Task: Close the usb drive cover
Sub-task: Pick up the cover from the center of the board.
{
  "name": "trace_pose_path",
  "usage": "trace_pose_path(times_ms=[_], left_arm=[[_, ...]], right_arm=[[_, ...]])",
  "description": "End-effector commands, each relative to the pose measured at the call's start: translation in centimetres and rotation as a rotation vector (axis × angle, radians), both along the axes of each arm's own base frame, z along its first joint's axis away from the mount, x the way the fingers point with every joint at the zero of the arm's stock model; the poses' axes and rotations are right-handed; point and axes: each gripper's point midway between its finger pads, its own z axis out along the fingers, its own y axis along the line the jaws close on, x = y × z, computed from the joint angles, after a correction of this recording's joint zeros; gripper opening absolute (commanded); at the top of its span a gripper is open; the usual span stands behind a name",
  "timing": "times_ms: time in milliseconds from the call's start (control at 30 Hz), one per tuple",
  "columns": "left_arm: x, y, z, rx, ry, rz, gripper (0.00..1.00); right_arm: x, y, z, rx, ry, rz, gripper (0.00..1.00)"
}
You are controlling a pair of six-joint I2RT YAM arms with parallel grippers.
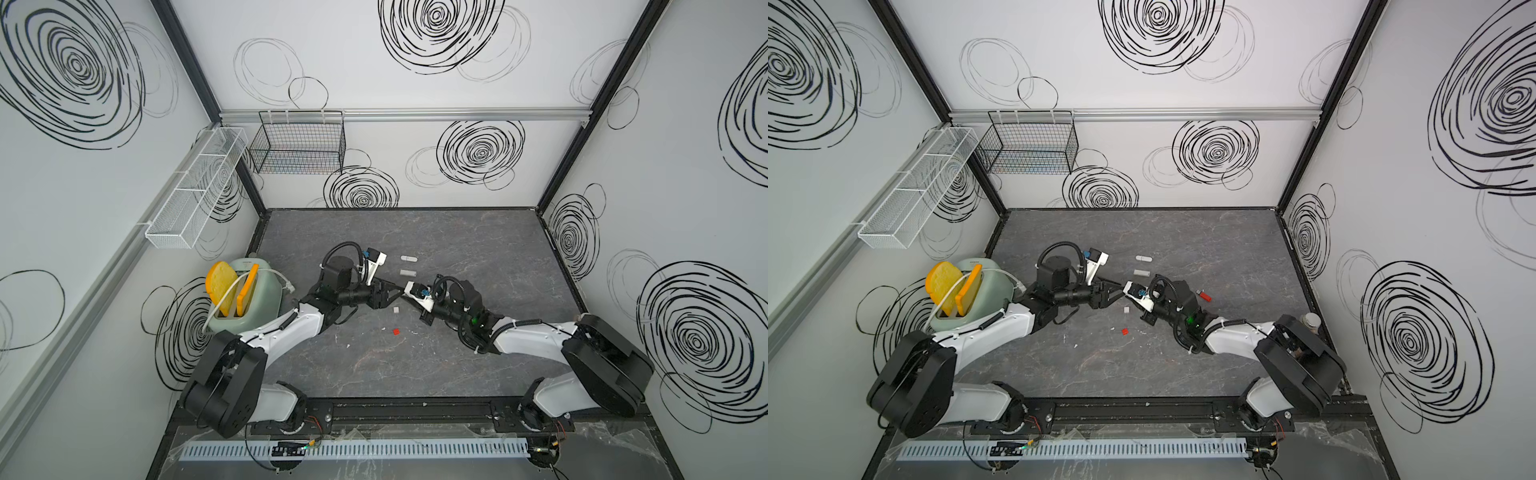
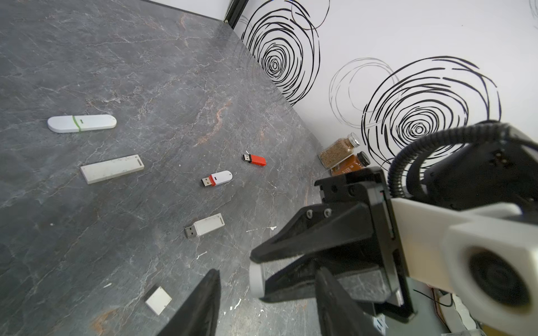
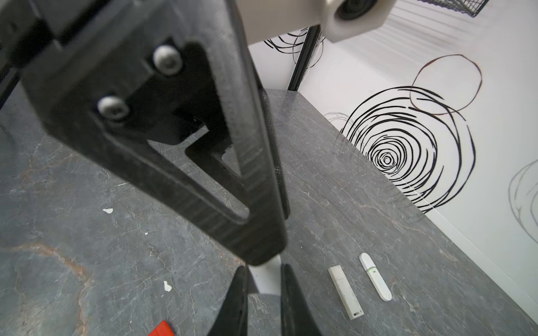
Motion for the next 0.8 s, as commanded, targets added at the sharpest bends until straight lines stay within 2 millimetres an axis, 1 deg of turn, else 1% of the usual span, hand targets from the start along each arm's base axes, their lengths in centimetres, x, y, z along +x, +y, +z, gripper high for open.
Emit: trace_pose_path(times_ms=[0, 67, 233, 267, 400, 467, 533, 600, 633, 700, 767], left_arm=[[0.4, -0.7, 1.0, -0.024, -0.012, -0.016, 0.53], [0.5, -0.8, 0.7, -0.020, -0.004, -0.017, 0.49], [0.5, -1.2, 0.2, -0.025, 0.039, -0.016, 0.46], [0.5, -1.2, 0.1, -0.021, 0.046, -0.016, 0.44], [0.2, -1.6, 0.0, -0.022, 0.044, -0.027, 0.31], [0.2, -1.7, 0.1, -0.022, 0.044, -0.030, 0.20], [0.1, -1.6, 0.1, -0.018, 0.045, -0.027, 0.11], [0.1, -1.6, 0.0, -0.017, 0.039, -0.025, 0.05], [0.1, -1.5, -0.1, -0.018, 0.037, -0.022, 0.00], [0.3, -1.4, 0.0, -0.010, 0.036, -0.013, 0.00], [0.6, -1.1, 0.1, -0.008, 0.035, -0.003, 0.00]], right_arm=[[0.0, 1.1, 2.4, 0.041, -0.078, 0.032, 0.05], [0.1, 1.2, 2.5, 0.035, -0.078, 0.030, 0.05], [0.2, 1.2, 2.8, 0.030, -0.093, 0.027, 0.05], [0.2, 1.2, 2.9, 0.031, -0.093, 0.026, 0.05], [0.1, 1.4, 3.1, 0.033, -0.102, 0.035, 0.05], [0.2, 1.5, 2.9, 0.017, -0.101, 0.032, 0.05], [0.0, 1.4, 3.1, 0.025, -0.107, 0.032, 0.05], [0.0, 1.4, 3.1, 0.024, -0.114, 0.032, 0.05], [0.1, 1.4, 2.9, 0.015, -0.112, 0.027, 0.06], [0.2, 1.2, 2.7, 0.005, -0.102, 0.018, 0.08], [0.2, 1.0, 2.6, 0.002, -0.094, 0.009, 0.14]])
